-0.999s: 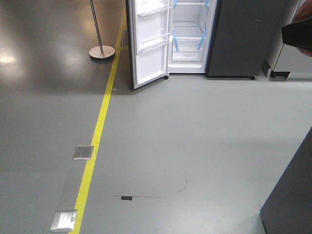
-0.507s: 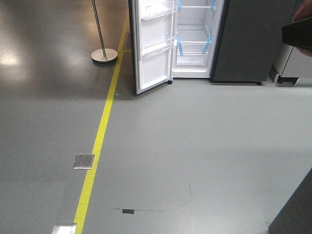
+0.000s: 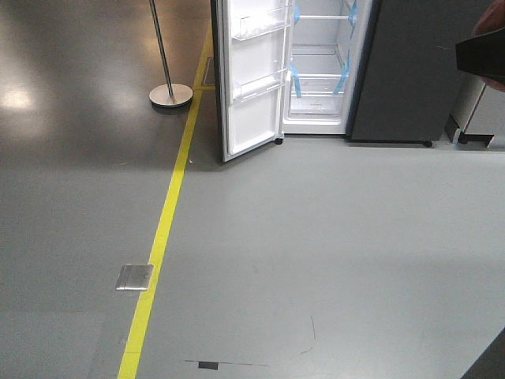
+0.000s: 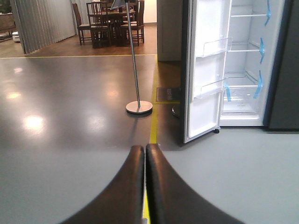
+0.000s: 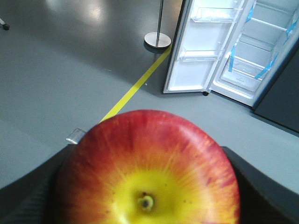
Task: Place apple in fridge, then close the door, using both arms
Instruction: 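Continue driving toward the refrigerator with the apple held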
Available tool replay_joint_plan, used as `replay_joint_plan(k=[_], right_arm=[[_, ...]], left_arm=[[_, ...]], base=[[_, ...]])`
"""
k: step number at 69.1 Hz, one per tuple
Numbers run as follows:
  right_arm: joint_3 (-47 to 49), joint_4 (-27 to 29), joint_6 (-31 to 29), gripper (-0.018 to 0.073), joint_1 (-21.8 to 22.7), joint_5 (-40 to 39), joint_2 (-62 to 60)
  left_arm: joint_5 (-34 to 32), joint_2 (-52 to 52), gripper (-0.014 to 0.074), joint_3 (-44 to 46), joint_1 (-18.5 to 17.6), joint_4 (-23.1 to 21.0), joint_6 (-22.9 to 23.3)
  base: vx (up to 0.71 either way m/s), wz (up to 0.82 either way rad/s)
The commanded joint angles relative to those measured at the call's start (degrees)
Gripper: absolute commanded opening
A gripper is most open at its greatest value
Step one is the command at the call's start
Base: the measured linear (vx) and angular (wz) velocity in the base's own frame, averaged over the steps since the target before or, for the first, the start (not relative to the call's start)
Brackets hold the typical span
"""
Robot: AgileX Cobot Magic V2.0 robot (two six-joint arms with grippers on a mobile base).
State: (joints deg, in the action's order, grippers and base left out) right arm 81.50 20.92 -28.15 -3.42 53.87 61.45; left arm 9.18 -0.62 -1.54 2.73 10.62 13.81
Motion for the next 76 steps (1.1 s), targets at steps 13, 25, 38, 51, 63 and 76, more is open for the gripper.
replay_joint_plan(k=[13,25,38,51,63,76], right_arm=[[1.7,1.0,0.1,0.0076,0.0,-4.4,-0.8],[1.7,1.0,0.1,0.0076,0.0,-4.4,-0.8],[1.7,1.0,0.1,0.0076,0.0,-4.4,-0.8],[1.7,1.0,0.1,0.0076,0.0,-4.4,-0.8],[1.7,1.0,0.1,0.0076,0.0,-4.4,-0.8],[1.7,1.0,0.1,0.0076,0.0,-4.4,-0.8]], left_arm=[[-4.0,-0.9,-0.0008,-0.9,-0.1,0.0,0.4],[-4.0,-0.9,-0.0008,-0.9,-0.1,0.0,0.4],[-4.0,-0.9,-0.0008,-0.9,-0.1,0.0,0.4],[-4.0,-0.9,-0.0008,-0.9,-0.1,0.0,0.4],[-4.0,-0.9,-0.0008,-0.9,-0.1,0.0,0.4],[-4.0,-0.9,-0.0008,-0.9,-0.1,0.0,0.4]], base=[[0.16,-0.02],[0.16,0.0],[0.16,0.02],[0.15,0.04],[0.15,0.06],[0.14,0.05]])
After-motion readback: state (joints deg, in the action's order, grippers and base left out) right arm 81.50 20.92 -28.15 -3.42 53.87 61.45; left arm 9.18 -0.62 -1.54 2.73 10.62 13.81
